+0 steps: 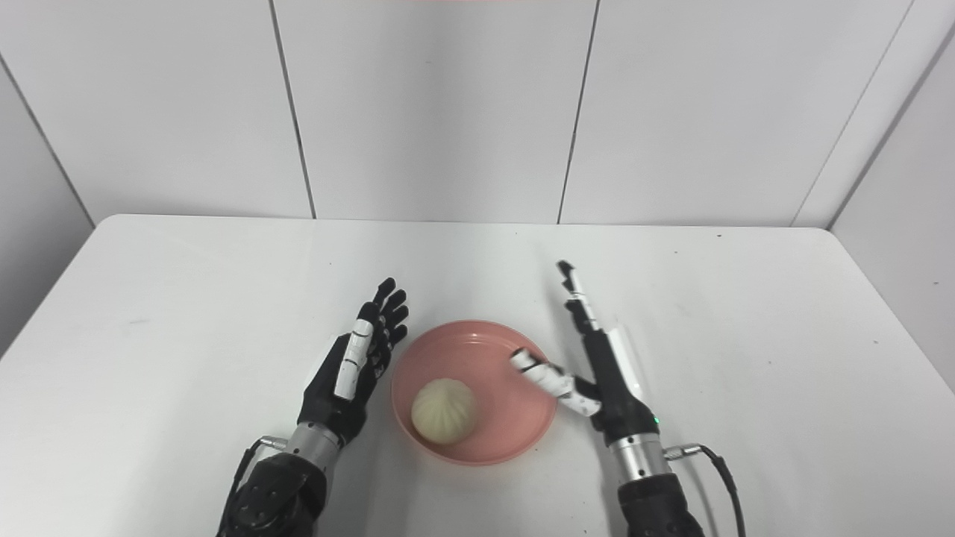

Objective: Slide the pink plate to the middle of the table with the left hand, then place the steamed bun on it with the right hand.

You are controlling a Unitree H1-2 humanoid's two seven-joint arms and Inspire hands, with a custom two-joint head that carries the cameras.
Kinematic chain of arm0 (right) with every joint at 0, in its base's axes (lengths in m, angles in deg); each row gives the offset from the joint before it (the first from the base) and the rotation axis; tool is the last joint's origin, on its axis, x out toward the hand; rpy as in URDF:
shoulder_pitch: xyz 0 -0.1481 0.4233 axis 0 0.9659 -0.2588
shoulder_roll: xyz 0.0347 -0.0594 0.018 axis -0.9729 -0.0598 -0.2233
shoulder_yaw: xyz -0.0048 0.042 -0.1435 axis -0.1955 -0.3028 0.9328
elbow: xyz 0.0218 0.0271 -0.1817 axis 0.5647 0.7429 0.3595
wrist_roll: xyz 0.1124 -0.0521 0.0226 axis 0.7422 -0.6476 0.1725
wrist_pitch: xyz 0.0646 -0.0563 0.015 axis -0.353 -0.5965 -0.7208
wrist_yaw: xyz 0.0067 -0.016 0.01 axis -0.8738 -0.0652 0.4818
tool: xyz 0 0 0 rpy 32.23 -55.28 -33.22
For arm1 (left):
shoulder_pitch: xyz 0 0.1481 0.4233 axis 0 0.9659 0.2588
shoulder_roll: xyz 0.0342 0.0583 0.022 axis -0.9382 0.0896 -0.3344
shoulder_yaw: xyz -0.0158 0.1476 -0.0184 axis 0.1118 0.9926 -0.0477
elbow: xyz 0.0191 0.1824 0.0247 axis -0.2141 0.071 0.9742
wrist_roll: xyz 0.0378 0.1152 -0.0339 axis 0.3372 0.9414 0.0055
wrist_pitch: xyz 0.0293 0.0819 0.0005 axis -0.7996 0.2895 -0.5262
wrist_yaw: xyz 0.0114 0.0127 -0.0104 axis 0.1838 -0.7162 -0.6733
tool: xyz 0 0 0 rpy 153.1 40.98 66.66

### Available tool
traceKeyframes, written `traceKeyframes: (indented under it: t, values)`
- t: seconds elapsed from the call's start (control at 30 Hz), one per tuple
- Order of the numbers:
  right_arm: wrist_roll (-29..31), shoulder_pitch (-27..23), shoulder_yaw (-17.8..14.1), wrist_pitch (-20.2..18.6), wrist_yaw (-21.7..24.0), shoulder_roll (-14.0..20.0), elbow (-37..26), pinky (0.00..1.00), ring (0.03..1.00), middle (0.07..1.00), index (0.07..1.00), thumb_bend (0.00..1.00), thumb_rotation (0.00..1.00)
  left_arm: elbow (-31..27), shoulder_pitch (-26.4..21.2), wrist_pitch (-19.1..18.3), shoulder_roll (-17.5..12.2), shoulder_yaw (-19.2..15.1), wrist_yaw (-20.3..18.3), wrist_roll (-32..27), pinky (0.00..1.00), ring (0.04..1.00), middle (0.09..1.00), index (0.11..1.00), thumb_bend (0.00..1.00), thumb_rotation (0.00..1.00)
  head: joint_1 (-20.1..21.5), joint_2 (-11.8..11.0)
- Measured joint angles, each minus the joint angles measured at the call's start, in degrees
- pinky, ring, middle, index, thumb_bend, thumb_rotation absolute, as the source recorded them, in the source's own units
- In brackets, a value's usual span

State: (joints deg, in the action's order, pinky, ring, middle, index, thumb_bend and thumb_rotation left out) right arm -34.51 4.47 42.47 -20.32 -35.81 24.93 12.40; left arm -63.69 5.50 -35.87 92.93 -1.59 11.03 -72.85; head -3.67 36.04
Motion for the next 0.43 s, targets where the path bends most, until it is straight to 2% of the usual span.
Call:
traceKeyframes:
  t: [0.03,0.1,0.23,0.33,0.43]
  values:
    - [2.4,0.1,-0.8,-0.3,0.1,-0.4,0.3,1.00,1.000,1.000,1.000,0.64,0.86,0.0,0.0,0.1,0.0,0.0,0.4,0.7,1.00,1.000,1.000,1.000,0.63,1.00,-1.9,-0.2]
    - [6.3,0.3,-2.1,-0.3,0.2,-1.0,1.8,1.00,1.000,1.000,1.000,0.64,0.85,0.1,0.1,0.4,0.1,0.0,1.5,1.1,1.00,1.000,1.000,1.000,0.64,1.00,-2.2,-0.2]
    - [12.0,0.4,-3.4,-0.5,0.9,-1.2,2.5,1.00,1.000,1.000,1.000,0.65,0.81,0.0,0.3,1.0,0.3,0.3,2.9,2.4,1.00,1.000,1.000,1.000,0.67,1.00,-5.4,-0.4]
    - [14.7,0.3,-3.8,-0.5,1.7,-1.6,2.6,1.00,0.983,0.982,0.983,0.67,0.77,-0.2,0.6,1.1,0.3,0.5,3.7,3.5,1.00,1.000,1.000,1.000,0.68,1.00,-5.6,-0.4]
    - [15.9,0.7,-3.5,-0.9,2.1,-2.2,2.0,1.00,0.996,0.996,0.998,0.67,0.79,-0.2,0.6,1.5,0.3,0.5,4.7,4.4,1.00,1.000,1.000,1.000,0.70,1.00,-4.7,-0.4]
